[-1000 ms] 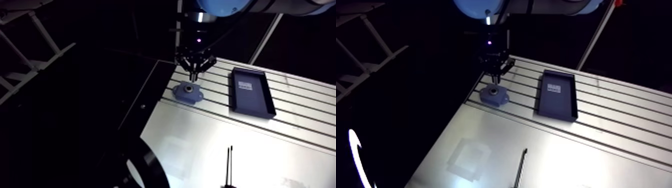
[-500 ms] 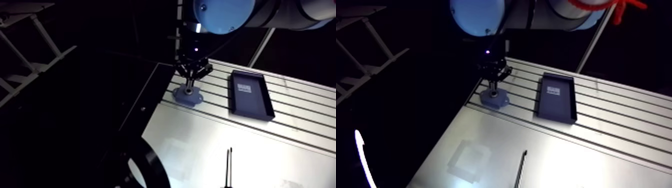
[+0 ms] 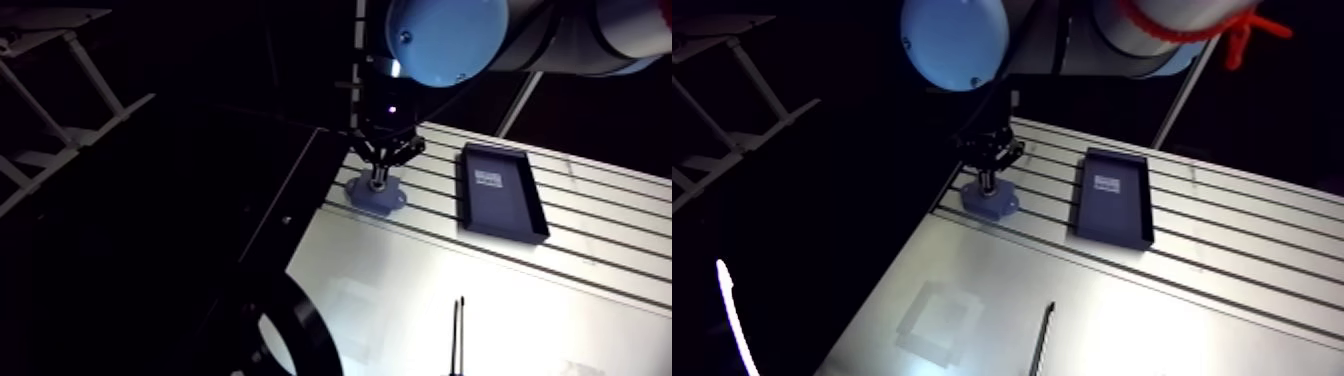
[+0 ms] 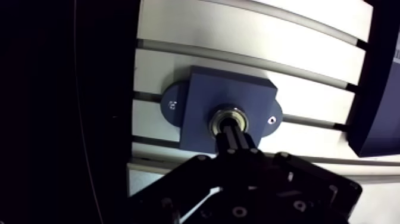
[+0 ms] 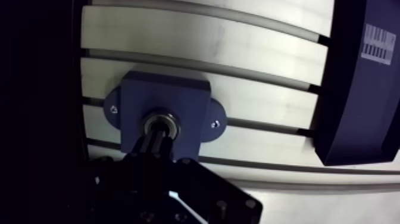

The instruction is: Pick up the bearing and press it into the housing until flush.

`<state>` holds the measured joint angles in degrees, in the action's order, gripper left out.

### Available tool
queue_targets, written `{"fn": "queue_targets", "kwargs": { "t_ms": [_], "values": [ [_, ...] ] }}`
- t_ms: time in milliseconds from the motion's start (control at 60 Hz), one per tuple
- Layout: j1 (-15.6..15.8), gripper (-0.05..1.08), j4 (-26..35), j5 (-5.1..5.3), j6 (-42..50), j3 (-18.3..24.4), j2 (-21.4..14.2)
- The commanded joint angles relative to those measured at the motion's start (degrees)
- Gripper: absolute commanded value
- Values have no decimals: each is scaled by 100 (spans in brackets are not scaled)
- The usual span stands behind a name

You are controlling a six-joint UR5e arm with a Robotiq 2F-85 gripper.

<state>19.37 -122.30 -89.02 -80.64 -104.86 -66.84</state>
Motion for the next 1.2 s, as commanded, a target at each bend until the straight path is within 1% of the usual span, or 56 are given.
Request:
{"fn": "queue_targets", "kwargs": {
  "t_ms": [17,1017,1200],
  "values": [
    [6,108,-79,3,-9,-20,26],
    [14,108,-149,12,-53,-92,53],
    [14,108,-356,4,-114,-152,53]
  ]
}}
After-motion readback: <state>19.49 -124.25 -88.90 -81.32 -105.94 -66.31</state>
